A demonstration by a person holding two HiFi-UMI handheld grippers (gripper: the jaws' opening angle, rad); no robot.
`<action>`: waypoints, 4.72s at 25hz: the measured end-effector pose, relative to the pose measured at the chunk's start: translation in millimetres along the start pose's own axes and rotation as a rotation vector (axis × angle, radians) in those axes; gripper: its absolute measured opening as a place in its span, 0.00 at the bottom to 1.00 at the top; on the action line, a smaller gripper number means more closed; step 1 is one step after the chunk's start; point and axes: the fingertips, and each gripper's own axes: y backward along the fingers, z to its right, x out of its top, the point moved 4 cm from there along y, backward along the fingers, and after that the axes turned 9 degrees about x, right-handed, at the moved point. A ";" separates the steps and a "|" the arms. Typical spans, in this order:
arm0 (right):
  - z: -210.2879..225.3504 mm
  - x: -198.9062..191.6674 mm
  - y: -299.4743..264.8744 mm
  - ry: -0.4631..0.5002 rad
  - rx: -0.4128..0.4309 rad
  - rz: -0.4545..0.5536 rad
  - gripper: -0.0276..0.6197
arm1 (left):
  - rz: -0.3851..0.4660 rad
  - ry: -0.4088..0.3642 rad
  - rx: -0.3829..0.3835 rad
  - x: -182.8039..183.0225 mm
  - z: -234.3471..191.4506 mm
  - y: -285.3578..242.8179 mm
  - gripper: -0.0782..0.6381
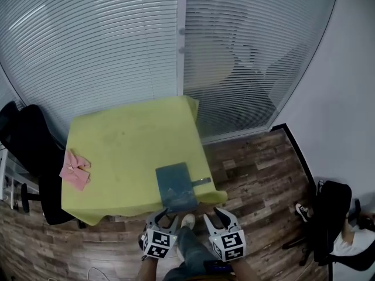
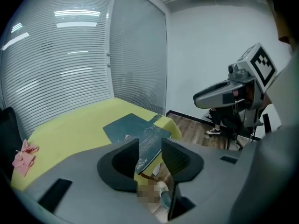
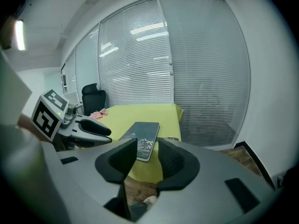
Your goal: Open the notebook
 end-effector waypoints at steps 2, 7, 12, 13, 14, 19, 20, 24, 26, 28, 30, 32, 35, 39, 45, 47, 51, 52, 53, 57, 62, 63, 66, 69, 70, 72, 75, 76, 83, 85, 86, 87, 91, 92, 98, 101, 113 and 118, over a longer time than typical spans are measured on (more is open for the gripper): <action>3.6 0.5 -5.7 0.001 0.008 -0.004 0.28 | -0.016 -0.009 -0.005 -2.0 0.2 -6.7 0.34; 10.6 -6.0 -22.9 -0.013 0.024 -0.027 0.28 | -0.055 -0.079 -0.047 -10.8 7.3 -22.5 0.34; 14.4 -17.5 -37.8 -0.024 0.042 -0.065 0.28 | -0.093 -0.165 -0.072 -20.3 13.8 -37.9 0.35; 15.3 -19.6 -40.5 -0.027 0.043 -0.072 0.28 | -0.097 -0.179 -0.073 -21.5 13.9 -40.8 0.35; 16.4 -21.6 -43.1 -0.030 0.044 -0.079 0.28 | -0.100 -0.192 -0.073 -22.4 13.4 -43.7 0.36; 21.6 -28.5 -49.9 -0.037 0.049 -0.106 0.28 | -0.120 -0.290 -0.065 -27.6 14.4 -55.7 0.37; 22.7 -28.4 -51.0 -0.038 0.050 -0.108 0.28 | -0.125 -0.313 -0.064 -28.6 14.7 -57.5 0.37; 27.0 -25.6 -55.2 -0.038 0.055 -0.108 0.28 | -0.135 -0.367 -0.055 -28.2 15.6 -61.4 0.36; 28.5 -24.5 -56.5 -0.038 0.058 -0.108 0.28 | -0.138 -0.380 -0.052 -27.8 16.3 -62.8 0.36; 29.4 -23.8 -57.1 -0.038 0.059 -0.106 0.28 | -0.138 -0.393 -0.048 -27.4 16.4 -63.6 0.36; 29.5 -24.1 -56.9 -0.039 0.060 -0.104 0.27 | -0.137 -0.404 -0.047 -27.3 16.3 -64.0 0.36; 29.3 -25.4 -55.5 -0.040 0.059 -0.104 0.27 | -0.138 -0.408 -0.051 -27.0 16.5 -63.9 0.35; 29.9 -27.3 -52.0 -0.042 0.055 -0.103 0.27 | -0.138 -0.412 -0.053 -27.3 17.6 -62.6 0.33; 31.4 -27.0 -46.3 -0.040 0.049 -0.092 0.27 | -0.139 -0.418 -0.048 -27.2 19.2 -61.2 0.31; 32.4 -25.1 -40.2 -0.040 0.040 -0.084 0.26 | -0.134 -0.418 -0.043 -24.7 18.5 -58.7 0.31; 32.1 -24.3 -38.4 -0.039 0.037 -0.083 0.26 | -0.132 -0.419 -0.042 -23.9 18.3 -57.6 0.31; 32.2 -20.9 -36.4 -0.033 0.034 -0.075 0.26 | -0.126 -0.417 -0.037 -20.8 17.8 -55.7 0.30; 32.1 -20.0 -35.7 -0.031 0.034 -0.072 0.26 | -0.124 -0.416 -0.035 -20.0 17.8 -54.8 0.30; 31.8 -19.1 -34.9 -0.029 0.034 -0.070 0.26 | -0.122 -0.414 -0.033 -19.0 17.8 -53.7 0.30; 27.8 -13.8 -32.6 -0.020 0.036 -0.060 0.26 | -0.111 -0.412 -0.021 -15.1 16.4 -47.9 0.29; 18.9 -8.1 -29.6 -0.007 0.043 -0.049 0.26 | -0.093 -0.407 -0.003 -11.2 13.8 -38.5 0.27; 17.3 -7.5 -29.3 -0.003 0.043 -0.047 0.26 | -0.090 -0.406 0.001 -11.1 13.0 -36.9 0.27; 13.5 -2.4 -29.4 0.009 0.046 -0.038 0.26 | -0.080 -0.401 0.006 -9.8 10.5 -32.6 0.26; 10.9 1.7 -30.8 0.016 0.048 -0.031 0.26 | -0.072 -0.393 0.013 -7.9 7.6 -29.7 0.25; 10.2 2.4 -31.2 0.016 0.047 -0.029 0.26 | -0.069 -0.391 0.015 -7.4 6.6 -28.9 0.25; 8.7 3.8 -31.4 0.017 0.044 -0.026 0.26 | -0.067 -0.387 0.018 -7.4 4.9 -27.2 0.25; 7.0 8.4 -30.3 0.026 0.042 -0.021 0.26 | -0.066 -0.382 0.019 -7.5 2.8 -24.4 0.25; 7.0 10.7 -30.6 0.030 0.041 -0.017 0.26 | -0.063 -0.381 0.021 -6.5 1.5 -24.7 0.25; 4.1 11.2 -27.2 0.024 0.035 -0.011 0.26 | -0.058 -0.366 0.023 -12.0 4.1 -21.1 0.25; 5.3 14.8 -27.8 0.029 0.031 -0.005 0.26 | -0.053 -0.366 0.027 -9.8 2.9 -20.7 0.24; 6.4 16.6 -27.9 0.031 0.028 -0.002 0.26 | -0.050 -0.368 0.029 -8.4 2.4 -20.9 0.24; 7.1 17.6 -27.9 0.031 0.026 0.000 0.26 | -0.048 -0.368 0.030 -7.6 2.0 -20.9 0.24; 8.6 16.1 -27.6 0.036 0.018 0.004 0.26 | -0.043 -0.361 0.033 -7.7 1.5 -20.5 0.24; 8.6 15.5 -27.2 0.035 0.018 0.003 0.26 | -0.041 -0.358 0.033 -7.4 1.5 -20.0 0.24; 4.8 13.0 -27.6 0.026 0.027 -0.006 0.26 | -0.033 -0.329 0.041 -8.4 0.4 -17.0 0.23; 3.0 13.0 -29.9 0.029 0.036 -0.012 0.26 | -0.027 -0.319 0.045 -7.5 -0.1 -16.6 0.23; 1.6 8.8 -32.0 0.034 0.054 -0.013 0.25 | -0.001 -0.263 0.088 -13.1 -1.2 -10.1 0.20; 0.3 6.3 -33.0 0.036 0.063 -0.022 0.25 | 0.007 -0.227 0.110 -13.1 -5.7 -7.1 0.20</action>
